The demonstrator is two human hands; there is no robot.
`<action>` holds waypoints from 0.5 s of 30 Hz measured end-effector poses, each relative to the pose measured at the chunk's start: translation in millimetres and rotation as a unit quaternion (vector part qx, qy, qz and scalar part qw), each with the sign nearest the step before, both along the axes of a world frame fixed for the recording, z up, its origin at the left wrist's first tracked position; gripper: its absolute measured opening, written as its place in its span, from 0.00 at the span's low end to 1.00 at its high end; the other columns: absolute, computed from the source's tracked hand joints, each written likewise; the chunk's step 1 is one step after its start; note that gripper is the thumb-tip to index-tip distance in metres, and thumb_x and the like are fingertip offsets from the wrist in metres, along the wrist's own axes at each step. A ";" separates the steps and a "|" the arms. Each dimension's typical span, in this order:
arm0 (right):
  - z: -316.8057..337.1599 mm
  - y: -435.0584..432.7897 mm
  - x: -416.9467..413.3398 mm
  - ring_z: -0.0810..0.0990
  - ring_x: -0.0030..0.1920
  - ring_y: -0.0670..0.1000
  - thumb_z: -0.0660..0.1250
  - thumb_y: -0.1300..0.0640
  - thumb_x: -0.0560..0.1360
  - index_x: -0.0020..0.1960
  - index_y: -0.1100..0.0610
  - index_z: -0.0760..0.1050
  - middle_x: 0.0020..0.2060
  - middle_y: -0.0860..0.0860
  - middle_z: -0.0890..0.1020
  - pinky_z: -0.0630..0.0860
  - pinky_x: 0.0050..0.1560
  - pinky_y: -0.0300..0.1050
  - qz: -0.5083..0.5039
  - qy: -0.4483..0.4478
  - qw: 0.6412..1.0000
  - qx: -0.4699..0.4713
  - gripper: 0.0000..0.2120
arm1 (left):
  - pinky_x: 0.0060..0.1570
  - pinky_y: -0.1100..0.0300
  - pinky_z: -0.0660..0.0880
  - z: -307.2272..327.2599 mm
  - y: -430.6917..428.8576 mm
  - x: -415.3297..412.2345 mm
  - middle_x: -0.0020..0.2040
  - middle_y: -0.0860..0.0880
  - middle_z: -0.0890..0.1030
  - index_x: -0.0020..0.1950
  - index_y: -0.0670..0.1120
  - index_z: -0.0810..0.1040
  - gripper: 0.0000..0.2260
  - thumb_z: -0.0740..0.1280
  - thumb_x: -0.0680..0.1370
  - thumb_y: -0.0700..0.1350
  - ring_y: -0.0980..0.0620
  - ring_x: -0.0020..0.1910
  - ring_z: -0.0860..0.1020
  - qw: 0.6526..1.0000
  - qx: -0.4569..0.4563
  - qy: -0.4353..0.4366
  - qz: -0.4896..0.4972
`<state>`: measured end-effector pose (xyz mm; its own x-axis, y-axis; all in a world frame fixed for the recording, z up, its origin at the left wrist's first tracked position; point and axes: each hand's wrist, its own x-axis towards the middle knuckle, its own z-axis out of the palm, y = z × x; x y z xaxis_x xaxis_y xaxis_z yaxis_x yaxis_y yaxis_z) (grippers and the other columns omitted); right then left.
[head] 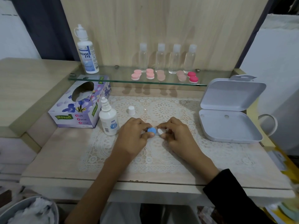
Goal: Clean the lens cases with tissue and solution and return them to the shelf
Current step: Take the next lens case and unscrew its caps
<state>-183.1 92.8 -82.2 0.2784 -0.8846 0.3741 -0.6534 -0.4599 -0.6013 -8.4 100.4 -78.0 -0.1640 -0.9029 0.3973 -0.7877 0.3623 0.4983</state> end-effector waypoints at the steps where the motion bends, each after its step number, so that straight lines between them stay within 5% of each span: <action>1: -0.2 -0.2 0.0 0.70 0.42 0.42 0.69 0.71 0.71 0.55 0.58 0.81 0.40 0.46 0.72 0.65 0.42 0.29 0.000 -0.001 1.000 0.001 0.16 | 0.48 0.59 0.69 -0.4 0.4 -0.4 0.45 0.49 0.81 0.53 0.45 0.83 0.11 0.73 0.73 0.47 0.50 0.49 0.75 1.000 0.001 0.002 0.003; 8: -0.3 0.7 0.4 0.69 0.43 0.39 0.69 0.70 0.71 0.55 0.57 0.81 0.39 0.40 0.69 0.65 0.42 0.33 0.001 -0.008 1.000 -0.002 0.15 | 0.47 0.72 0.63 -6.1 2.2 -1.1 0.46 0.54 0.78 0.50 0.47 0.80 0.13 0.73 0.71 0.53 0.57 0.48 0.73 0.999 -0.001 0.036 0.019; 12: -1.3 0.1 0.4 0.69 0.42 0.39 0.69 0.68 0.72 0.55 0.57 0.81 0.39 0.42 0.69 0.65 0.42 0.32 0.002 -0.007 1.000 -0.003 0.14 | 0.59 0.57 0.68 -8.5 1.7 0.7 0.55 0.54 0.76 0.63 0.49 0.75 0.21 0.67 0.73 0.57 0.55 0.56 0.72 1.000 0.010 0.010 -0.027; 15: -1.8 -0.3 0.8 0.69 0.42 0.39 0.69 0.68 0.72 0.56 0.58 0.81 0.39 0.42 0.69 0.64 0.42 0.31 0.005 -0.006 1.000 -0.003 0.14 | 0.59 0.50 0.68 -9.5 1.6 0.2 0.55 0.54 0.76 0.63 0.49 0.76 0.19 0.61 0.74 0.51 0.53 0.56 0.72 0.999 0.008 -0.017 -0.048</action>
<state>-182.3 92.5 -84.0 0.2825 -0.8798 0.3822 -0.6418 -0.4695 -0.6063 -8.3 102.0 -87.5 -0.2628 -0.8889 0.3751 -0.7661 0.4286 0.4790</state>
